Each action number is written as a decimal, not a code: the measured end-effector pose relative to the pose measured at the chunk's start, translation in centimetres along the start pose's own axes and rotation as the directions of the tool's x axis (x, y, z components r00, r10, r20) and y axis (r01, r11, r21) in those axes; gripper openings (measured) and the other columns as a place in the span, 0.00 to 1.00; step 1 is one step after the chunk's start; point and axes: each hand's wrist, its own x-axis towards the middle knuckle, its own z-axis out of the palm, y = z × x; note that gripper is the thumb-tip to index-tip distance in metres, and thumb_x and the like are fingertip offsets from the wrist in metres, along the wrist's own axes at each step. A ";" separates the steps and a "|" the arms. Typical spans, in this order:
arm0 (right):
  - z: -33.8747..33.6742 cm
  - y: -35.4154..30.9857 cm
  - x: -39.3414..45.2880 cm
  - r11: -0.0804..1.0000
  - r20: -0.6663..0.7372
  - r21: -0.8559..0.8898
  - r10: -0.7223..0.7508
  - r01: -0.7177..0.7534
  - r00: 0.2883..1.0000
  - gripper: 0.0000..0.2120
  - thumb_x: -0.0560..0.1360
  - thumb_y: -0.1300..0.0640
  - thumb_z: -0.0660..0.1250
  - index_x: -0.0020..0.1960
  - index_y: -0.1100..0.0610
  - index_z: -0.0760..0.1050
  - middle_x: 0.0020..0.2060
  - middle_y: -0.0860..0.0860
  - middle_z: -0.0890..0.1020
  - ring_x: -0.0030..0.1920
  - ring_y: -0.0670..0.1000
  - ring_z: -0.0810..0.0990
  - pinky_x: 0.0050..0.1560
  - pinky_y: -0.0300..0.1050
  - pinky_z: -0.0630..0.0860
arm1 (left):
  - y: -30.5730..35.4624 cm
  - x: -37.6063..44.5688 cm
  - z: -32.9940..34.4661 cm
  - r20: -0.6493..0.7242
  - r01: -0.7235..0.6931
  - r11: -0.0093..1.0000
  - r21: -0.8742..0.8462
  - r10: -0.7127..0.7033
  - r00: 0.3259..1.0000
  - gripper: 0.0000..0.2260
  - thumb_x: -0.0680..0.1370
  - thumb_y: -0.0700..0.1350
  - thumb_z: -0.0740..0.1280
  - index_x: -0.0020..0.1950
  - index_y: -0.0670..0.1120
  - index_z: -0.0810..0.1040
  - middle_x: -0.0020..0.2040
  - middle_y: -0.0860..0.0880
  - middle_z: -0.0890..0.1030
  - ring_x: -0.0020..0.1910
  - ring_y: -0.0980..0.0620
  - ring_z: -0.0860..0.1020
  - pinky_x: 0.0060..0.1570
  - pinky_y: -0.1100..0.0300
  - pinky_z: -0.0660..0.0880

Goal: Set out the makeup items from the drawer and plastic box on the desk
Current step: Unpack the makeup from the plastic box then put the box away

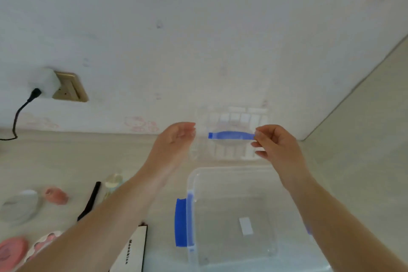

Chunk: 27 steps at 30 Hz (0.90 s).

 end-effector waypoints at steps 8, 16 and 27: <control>-6.6 5.6 12.4 0.947 -0.087 -0.246 0.190 -0.206 0.978 0.20 0.75 0.53 0.66 0.66 0.54 0.70 0.64 0.52 0.74 0.59 0.52 0.75 0.65 0.55 0.72 | -2.4 8.7 3.8 -0.086 0.290 0.956 -0.052 -0.293 0.952 0.24 0.78 0.46 0.65 0.73 0.51 0.64 0.73 0.46 0.66 0.67 0.49 0.69 0.64 0.54 0.66; -5.8 8.9 16.7 0.869 -0.004 -0.356 0.367 -0.344 0.930 0.28 0.78 0.53 0.62 0.75 0.58 0.59 0.73 0.55 0.63 0.71 0.56 0.65 0.70 0.54 0.65 | -4.3 11.4 5.6 -0.092 0.484 0.872 -0.076 -0.489 0.867 0.30 0.78 0.45 0.65 0.77 0.52 0.55 0.76 0.49 0.61 0.73 0.48 0.63 0.70 0.51 0.62; -5.7 7.6 13.5 0.939 0.008 -0.224 0.269 -0.260 0.963 0.20 0.79 0.59 0.56 0.70 0.57 0.67 0.57 0.51 0.73 0.56 0.50 0.71 0.67 0.52 0.69 | -3.9 9.9 5.3 -0.091 0.462 0.881 -0.106 -0.471 0.877 0.25 0.78 0.43 0.63 0.74 0.49 0.62 0.66 0.47 0.70 0.60 0.50 0.68 0.59 0.57 0.63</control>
